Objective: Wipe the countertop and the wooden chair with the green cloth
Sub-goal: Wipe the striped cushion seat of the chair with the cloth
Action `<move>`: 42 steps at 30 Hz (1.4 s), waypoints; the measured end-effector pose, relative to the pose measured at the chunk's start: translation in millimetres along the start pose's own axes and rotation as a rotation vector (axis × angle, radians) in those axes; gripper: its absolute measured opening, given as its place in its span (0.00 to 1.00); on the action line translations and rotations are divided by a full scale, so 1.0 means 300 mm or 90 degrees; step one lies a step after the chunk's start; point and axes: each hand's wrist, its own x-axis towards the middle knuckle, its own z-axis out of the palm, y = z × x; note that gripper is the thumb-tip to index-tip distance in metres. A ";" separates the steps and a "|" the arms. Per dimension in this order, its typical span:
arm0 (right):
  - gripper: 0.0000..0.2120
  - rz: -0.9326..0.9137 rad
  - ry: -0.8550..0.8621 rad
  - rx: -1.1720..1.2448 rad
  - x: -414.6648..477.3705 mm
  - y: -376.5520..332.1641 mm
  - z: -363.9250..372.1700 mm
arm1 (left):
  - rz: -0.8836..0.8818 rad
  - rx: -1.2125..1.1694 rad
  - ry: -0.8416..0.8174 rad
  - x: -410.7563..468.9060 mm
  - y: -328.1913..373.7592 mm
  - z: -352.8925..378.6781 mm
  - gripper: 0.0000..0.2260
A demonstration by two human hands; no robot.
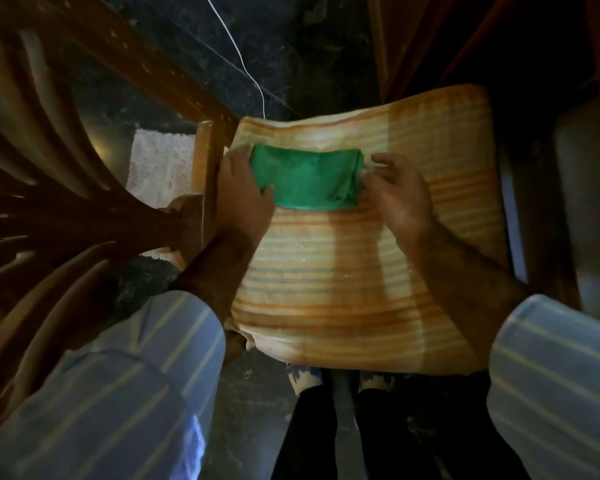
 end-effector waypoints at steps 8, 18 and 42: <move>0.30 -0.266 0.145 -0.736 0.026 0.331 -0.290 | 0.373 0.247 -0.300 0.017 0.016 0.117 0.31; 0.30 -0.401 0.165 -0.776 0.030 0.416 -0.297 | 0.354 0.288 -0.184 0.047 -0.009 0.209 0.30; 0.29 -0.473 0.221 -0.789 0.031 0.426 -0.286 | 0.117 -0.103 -0.001 -0.398 0.078 -0.053 0.16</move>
